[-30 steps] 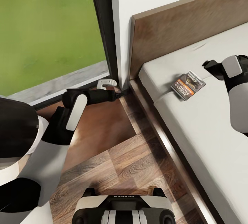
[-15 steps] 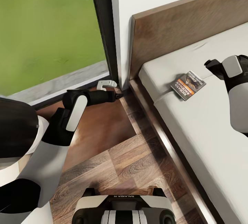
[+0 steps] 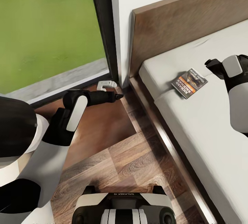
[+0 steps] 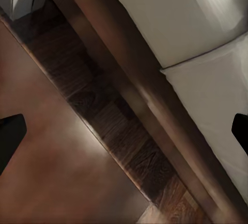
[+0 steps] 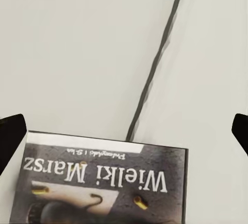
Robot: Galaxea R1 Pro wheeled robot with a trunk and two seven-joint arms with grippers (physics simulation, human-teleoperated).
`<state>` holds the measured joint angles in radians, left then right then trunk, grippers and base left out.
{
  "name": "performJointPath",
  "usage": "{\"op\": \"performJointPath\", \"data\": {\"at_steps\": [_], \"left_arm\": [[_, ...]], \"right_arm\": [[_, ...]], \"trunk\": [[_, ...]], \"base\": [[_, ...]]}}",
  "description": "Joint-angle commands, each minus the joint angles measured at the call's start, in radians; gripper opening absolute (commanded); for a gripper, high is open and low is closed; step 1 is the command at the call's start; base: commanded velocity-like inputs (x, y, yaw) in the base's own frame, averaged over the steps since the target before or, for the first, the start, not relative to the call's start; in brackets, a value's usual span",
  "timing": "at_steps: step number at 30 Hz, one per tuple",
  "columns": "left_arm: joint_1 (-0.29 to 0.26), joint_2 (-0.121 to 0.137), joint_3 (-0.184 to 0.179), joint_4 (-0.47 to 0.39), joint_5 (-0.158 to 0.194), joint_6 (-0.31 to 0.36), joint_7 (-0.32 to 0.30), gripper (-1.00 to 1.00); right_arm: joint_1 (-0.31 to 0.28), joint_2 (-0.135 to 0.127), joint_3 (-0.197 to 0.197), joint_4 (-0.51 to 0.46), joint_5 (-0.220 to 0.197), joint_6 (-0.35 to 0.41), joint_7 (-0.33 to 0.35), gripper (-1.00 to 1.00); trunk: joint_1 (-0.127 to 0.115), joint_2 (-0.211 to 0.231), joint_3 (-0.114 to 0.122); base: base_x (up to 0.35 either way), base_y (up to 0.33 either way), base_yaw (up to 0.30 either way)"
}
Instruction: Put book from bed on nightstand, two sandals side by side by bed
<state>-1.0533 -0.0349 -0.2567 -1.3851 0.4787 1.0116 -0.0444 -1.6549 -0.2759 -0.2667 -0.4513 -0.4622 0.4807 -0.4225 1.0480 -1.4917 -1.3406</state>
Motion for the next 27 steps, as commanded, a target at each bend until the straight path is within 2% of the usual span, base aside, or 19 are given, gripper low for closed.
{"op": "performJointPath", "data": {"at_steps": [1,27], "left_arm": [[-0.001,0.000,0.001,0.000,-0.004,0.004,-0.005,1.00],[0.001,0.000,0.001,0.000,-0.005,0.004,-0.005,1.00]], "right_arm": [[0.000,0.000,0.000,-0.002,-0.010,0.002,-0.007,1.00],[0.000,-0.001,0.005,-0.007,-0.010,0.003,-0.005,1.00]], "trunk": [[0.000,0.000,-0.002],[0.000,0.000,-0.043]], "base": [[0.000,0.000,0.000],[0.000,0.000,0.000]]}}
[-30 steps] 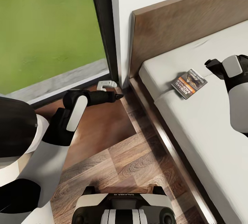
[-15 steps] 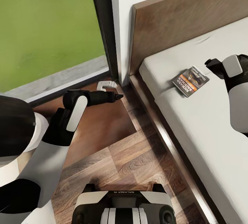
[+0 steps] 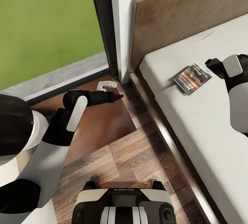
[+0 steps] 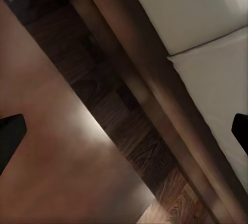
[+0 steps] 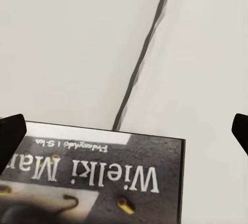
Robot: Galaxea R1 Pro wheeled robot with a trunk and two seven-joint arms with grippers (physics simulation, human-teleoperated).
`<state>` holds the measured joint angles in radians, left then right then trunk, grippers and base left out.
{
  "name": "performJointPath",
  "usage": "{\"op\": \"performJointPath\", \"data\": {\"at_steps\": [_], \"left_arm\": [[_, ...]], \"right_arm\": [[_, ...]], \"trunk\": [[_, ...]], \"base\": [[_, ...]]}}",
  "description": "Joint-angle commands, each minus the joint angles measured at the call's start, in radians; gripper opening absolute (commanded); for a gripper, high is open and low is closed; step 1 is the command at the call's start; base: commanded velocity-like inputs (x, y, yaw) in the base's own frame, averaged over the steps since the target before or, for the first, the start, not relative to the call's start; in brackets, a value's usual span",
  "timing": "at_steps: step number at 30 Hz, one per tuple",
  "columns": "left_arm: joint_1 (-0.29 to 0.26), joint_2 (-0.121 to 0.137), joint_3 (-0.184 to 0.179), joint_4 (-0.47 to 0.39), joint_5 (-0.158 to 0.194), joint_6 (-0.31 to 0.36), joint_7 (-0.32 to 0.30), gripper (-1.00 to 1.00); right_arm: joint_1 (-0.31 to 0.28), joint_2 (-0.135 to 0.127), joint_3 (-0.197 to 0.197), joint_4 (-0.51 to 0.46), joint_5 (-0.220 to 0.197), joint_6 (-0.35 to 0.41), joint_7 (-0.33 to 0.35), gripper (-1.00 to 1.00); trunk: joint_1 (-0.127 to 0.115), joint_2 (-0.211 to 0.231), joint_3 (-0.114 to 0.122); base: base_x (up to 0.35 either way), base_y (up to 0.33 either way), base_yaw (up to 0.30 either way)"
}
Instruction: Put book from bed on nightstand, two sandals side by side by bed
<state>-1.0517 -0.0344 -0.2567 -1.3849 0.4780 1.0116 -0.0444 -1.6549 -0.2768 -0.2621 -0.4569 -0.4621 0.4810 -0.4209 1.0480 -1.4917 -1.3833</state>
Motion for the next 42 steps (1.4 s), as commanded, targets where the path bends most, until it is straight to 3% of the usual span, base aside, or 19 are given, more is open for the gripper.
{"op": "performJointPath", "data": {"at_steps": [1,13,42], "left_arm": [[-0.001,0.000,0.001,0.000,-0.004,0.004,-0.005,1.00],[0.000,0.001,0.001,0.000,-0.004,0.004,-0.006,1.00],[0.000,-0.001,0.004,-0.002,-0.006,0.004,-0.009,1.00]], "right_arm": [[0.000,0.000,0.000,-0.002,-0.010,0.002,-0.007,1.00],[0.000,0.000,0.000,-0.002,-0.010,0.002,-0.006,1.00],[0.000,-0.001,0.000,-0.003,-0.010,0.002,-0.006,1.00]], "trunk": [[0.000,0.000,-0.002],[0.000,0.000,-0.019],[0.000,0.000,-0.027]], "base": [[0.000,0.000,0.000],[0.000,0.000,0.000],[0.004,0.043,0.000]]}}
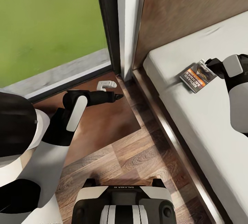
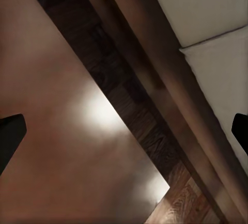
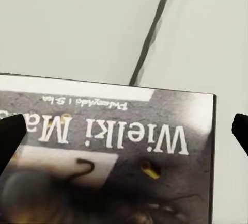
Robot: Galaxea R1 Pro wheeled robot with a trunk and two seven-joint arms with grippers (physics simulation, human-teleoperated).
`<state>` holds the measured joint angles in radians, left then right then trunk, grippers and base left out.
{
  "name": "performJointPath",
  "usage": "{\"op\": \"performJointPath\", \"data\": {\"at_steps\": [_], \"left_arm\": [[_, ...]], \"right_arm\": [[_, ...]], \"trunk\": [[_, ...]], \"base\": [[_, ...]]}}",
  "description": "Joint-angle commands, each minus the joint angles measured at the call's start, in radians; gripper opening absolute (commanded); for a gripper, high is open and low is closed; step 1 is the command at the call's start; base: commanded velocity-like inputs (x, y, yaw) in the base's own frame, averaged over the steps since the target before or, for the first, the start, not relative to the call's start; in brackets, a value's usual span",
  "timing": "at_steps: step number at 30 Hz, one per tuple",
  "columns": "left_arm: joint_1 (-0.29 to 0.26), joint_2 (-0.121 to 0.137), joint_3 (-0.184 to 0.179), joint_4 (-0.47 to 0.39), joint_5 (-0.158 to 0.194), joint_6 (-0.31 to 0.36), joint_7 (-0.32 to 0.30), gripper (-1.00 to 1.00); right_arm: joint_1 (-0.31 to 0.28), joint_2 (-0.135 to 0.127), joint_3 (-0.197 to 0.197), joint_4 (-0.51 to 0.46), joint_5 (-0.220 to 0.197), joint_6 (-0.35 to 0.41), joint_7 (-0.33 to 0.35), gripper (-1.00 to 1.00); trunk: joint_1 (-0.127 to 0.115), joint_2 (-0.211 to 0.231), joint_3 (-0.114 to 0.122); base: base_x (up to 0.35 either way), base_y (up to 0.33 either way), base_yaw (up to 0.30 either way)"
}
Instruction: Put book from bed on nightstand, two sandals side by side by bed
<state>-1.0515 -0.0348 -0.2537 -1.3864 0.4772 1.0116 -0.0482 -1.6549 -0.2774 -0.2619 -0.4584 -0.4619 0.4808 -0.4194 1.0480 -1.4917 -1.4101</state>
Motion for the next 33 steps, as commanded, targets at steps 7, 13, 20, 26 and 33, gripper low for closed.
{"op": "performJointPath", "data": {"at_steps": [7,13,20,26,33], "left_arm": [[-0.001,-0.002,0.001,0.000,-0.005,0.004,-0.004,1.00],[-0.001,-0.002,0.001,0.000,-0.005,0.004,-0.004,1.00],[0.000,-0.001,0.001,0.000,-0.005,0.004,-0.005,1.00],[-0.001,0.000,0.001,-0.001,-0.005,0.004,-0.005,1.00],[-0.001,-0.001,0.001,-0.006,-0.005,0.004,-0.004,1.00]], "right_arm": [[0.000,0.000,0.001,-0.002,-0.011,0.002,-0.007,1.00],[0.000,0.000,0.001,-0.002,-0.011,0.002,-0.007,1.00],[0.000,0.000,0.001,-0.002,-0.011,0.002,-0.006,1.00],[0.000,0.000,0.002,-0.002,-0.010,0.002,-0.007,1.00],[0.000,0.000,0.002,-0.002,-0.010,0.002,-0.007,1.00]], "trunk": [[0.000,0.000,-0.010],[0.000,0.000,-0.012],[0.000,0.000,-0.012],[0.000,0.000,-0.012],[0.000,0.000,-0.012]], "base": [[0.000,0.000,0.000],[0.000,0.000,0.000],[0.013,0.000,0.000],[0.102,0.000,0.000],[0.024,0.000,0.000]]}}
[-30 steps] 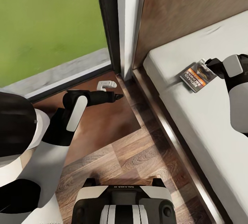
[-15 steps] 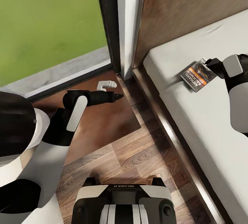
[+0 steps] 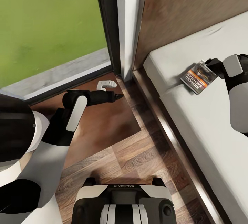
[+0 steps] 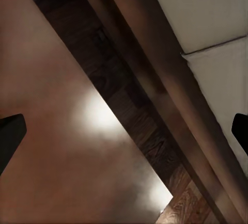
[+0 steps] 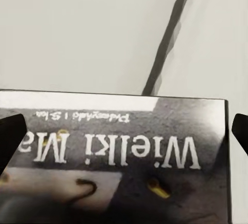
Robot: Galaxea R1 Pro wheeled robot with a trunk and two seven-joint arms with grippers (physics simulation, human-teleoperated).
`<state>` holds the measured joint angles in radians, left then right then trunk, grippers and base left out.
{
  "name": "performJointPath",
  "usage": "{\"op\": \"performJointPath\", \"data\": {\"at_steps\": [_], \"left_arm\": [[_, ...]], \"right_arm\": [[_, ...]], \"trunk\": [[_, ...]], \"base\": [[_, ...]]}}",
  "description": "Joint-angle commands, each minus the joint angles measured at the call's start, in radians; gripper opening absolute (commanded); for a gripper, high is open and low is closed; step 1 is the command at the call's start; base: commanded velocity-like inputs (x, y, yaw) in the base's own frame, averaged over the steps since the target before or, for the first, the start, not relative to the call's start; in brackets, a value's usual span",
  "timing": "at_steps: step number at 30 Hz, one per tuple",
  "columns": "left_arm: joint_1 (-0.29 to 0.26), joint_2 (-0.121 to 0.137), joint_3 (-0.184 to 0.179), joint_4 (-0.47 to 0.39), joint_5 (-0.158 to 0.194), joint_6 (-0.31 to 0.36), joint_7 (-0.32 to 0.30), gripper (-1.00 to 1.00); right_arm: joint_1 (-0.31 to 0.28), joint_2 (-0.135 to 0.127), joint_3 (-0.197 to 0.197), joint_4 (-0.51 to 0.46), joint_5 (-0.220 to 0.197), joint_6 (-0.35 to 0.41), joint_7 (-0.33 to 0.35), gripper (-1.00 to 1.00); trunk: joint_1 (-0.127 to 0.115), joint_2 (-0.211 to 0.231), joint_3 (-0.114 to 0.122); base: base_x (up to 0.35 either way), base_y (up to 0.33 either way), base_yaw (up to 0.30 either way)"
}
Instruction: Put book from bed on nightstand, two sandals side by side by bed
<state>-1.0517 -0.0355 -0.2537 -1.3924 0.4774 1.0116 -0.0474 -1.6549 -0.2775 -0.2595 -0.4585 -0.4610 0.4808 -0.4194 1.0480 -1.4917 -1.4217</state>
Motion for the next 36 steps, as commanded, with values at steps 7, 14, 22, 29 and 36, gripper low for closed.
{"op": "performJointPath", "data": {"at_steps": [7,14,22,29,36], "left_arm": [[0.000,0.000,0.001,0.001,-0.006,0.004,-0.004,1.00],[0.000,0.000,0.001,-0.001,-0.004,0.004,-0.006,1.00],[-0.001,0.000,0.001,-0.003,-0.004,0.004,-0.008,1.00],[0.000,0.000,0.001,-0.005,-0.004,0.004,-0.009,1.00],[0.000,0.000,0.001,-0.005,-0.004,0.004,-0.012,1.00]], "right_arm": [[0.000,0.000,0.000,-0.002,-0.011,0.002,-0.007,1.00],[0.000,0.000,0.000,-0.004,-0.010,0.002,-0.006,1.00],[0.000,0.000,-0.001,-0.005,-0.010,0.002,-0.006,1.00],[0.000,0.000,-0.001,-0.005,-0.010,0.002,-0.005,1.00],[0.000,0.000,0.000,-0.005,-0.010,0.003,-0.005,1.00]], "trunk": [[0.000,0.000,0.000],[0.000,0.000,0.000],[0.000,0.000,0.000],[0.000,0.000,0.010],[0.000,0.000,0.021]], "base": [[0.000,0.000,0.000],[0.000,0.000,0.000],[0.000,0.000,0.000],[0.000,0.000,0.000],[0.000,0.000,0.000]]}}
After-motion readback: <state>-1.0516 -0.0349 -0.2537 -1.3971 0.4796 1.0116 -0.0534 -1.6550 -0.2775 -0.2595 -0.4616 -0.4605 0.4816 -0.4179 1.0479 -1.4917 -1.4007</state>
